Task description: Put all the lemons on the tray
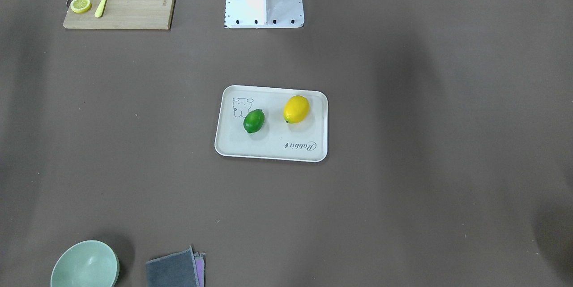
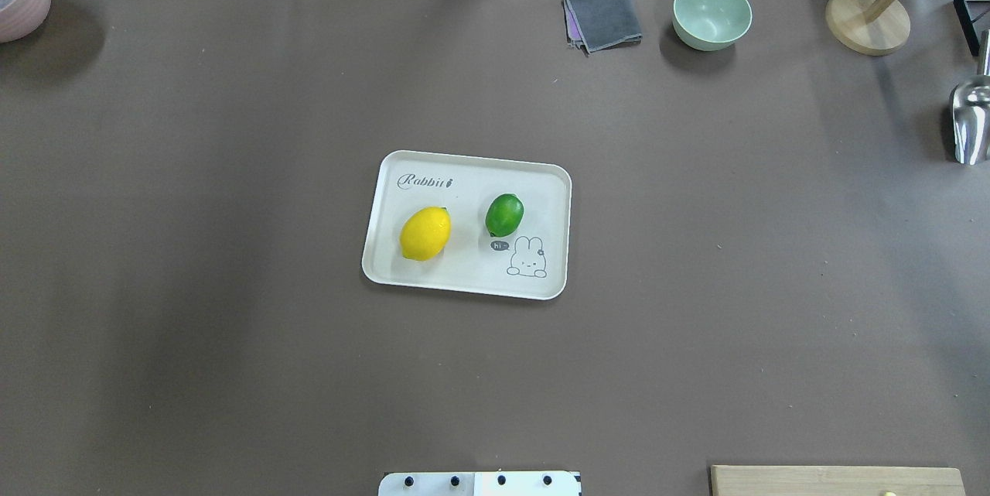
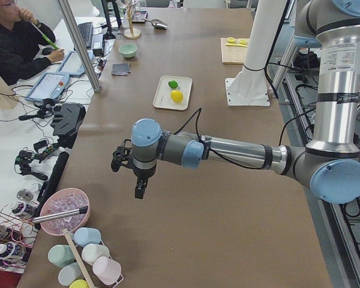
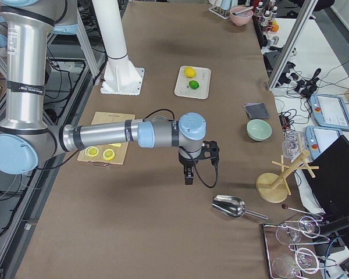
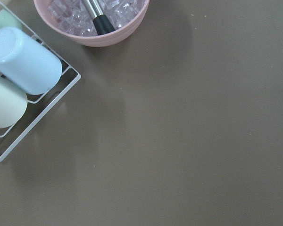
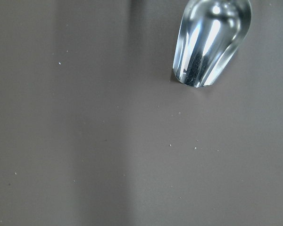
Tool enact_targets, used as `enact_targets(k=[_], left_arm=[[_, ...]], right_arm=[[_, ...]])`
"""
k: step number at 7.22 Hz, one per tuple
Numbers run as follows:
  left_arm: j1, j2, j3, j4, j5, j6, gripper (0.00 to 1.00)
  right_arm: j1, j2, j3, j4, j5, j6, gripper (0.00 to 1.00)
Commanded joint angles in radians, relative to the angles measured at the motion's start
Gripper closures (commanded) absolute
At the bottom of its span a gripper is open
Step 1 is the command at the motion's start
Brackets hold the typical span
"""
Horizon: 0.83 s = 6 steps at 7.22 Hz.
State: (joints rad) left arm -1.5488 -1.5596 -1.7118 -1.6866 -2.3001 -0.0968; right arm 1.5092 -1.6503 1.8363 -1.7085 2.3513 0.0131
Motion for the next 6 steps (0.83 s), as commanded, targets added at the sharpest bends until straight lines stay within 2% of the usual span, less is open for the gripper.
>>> enact_targets(k=[1, 3, 6], left_arm=[[-0.002, 0.004, 0.011, 0.018, 0.001, 0.002, 0.02], [-0.002, 0.003, 0.017, 0.016, 0.001, 0.002, 0.02], [-0.002, 0.003, 0.018, 0.009, -0.001, 0.002, 0.02]], right_arm=[[0.002, 0.049, -0.064, -0.033, -0.001, -0.007, 0.00], [0.002, 0.060, -0.147, 0.057, 0.002, -0.005, 0.00], [0.002, 0.052, -0.157, 0.081, 0.003, -0.004, 0.00]])
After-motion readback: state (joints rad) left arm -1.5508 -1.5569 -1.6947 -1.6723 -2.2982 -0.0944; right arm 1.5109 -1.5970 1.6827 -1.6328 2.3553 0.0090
